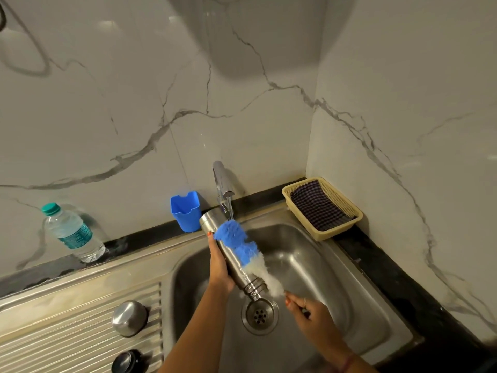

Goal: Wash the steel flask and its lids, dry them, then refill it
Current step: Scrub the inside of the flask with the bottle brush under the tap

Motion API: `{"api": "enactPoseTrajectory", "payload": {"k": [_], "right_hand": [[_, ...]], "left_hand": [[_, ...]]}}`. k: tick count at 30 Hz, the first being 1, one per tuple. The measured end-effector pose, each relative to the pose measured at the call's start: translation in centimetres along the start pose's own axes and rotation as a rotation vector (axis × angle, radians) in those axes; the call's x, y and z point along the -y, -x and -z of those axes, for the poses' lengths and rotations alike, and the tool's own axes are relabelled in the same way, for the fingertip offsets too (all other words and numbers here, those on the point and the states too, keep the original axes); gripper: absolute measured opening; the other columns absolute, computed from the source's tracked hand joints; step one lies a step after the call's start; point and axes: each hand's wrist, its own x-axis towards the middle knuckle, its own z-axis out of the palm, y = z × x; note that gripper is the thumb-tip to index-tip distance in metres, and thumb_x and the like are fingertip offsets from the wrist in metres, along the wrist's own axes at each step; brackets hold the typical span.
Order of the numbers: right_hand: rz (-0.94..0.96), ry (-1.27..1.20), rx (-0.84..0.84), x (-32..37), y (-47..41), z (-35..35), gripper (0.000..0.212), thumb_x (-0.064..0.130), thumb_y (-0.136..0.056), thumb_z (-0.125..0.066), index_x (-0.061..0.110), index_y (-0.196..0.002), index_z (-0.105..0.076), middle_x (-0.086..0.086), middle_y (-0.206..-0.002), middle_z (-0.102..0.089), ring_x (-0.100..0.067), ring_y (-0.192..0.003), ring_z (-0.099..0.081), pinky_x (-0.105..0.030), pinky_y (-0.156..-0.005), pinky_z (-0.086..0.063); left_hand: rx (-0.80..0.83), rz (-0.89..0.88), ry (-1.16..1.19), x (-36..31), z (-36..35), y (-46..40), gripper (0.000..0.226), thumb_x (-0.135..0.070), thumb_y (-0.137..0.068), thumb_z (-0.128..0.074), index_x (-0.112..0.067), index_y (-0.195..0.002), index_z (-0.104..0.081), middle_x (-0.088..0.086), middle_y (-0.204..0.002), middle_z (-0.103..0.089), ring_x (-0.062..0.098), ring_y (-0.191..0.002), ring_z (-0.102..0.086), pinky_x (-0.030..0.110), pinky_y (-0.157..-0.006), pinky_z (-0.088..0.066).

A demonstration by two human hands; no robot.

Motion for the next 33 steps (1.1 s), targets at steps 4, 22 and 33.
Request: {"api": "enactPoseTrajectory", "payload": {"k": [4, 22, 33], "right_hand": [[-0.012, -0.002, -0.008, 1.1, -4.4, -1.0, 0.025, 0.015, -0.092, -0.061, 0.011, -0.115, -0.068, 0.0, -0.09, -0.074, 0.007, -0.063, -0.058, -0.009, -0.061, -0.044], [0.018, 0.013, -0.046, 1.0, -4.0, -0.8, 0.025, 0.013, -0.091, -0.061, 0.007, -0.115, -0.067, 0.015, -0.078, -0.069, 0.009, -0.062, -0.058, -0.007, -0.059, -0.044], [-0.018, 0.026, -0.015, -0.9, 0.3, 0.2, 0.021, 0.012, -0.09, -0.062, 0.01, -0.109, -0.07, 0.023, -0.066, -0.069, 0.004, -0.054, -0.055, -0.011, -0.052, -0.042]], "left_hand": [[0.052, 0.016, -0.033, 0.8, -0.9, 0.9, 0.084, -0.081, -0.08, -0.047, -0.018, -0.135, -0.057, 0.019, -0.124, -0.067, 0.039, -0.115, -0.064, 0.057, -0.106, -0.044], [0.029, 0.02, -0.002, 0.0, -1.4, 1.0, 0.089, -0.084, -0.071, -0.053, -0.019, -0.132, -0.058, 0.018, -0.118, -0.07, 0.038, -0.11, -0.067, 0.054, -0.099, -0.05], [0.037, 0.037, 0.077, -0.6, 0.3, 0.7, 0.074, -0.06, -0.075, -0.071, -0.017, -0.133, -0.053, 0.019, -0.115, -0.071, 0.038, -0.107, -0.068, 0.056, -0.099, -0.05]]}}
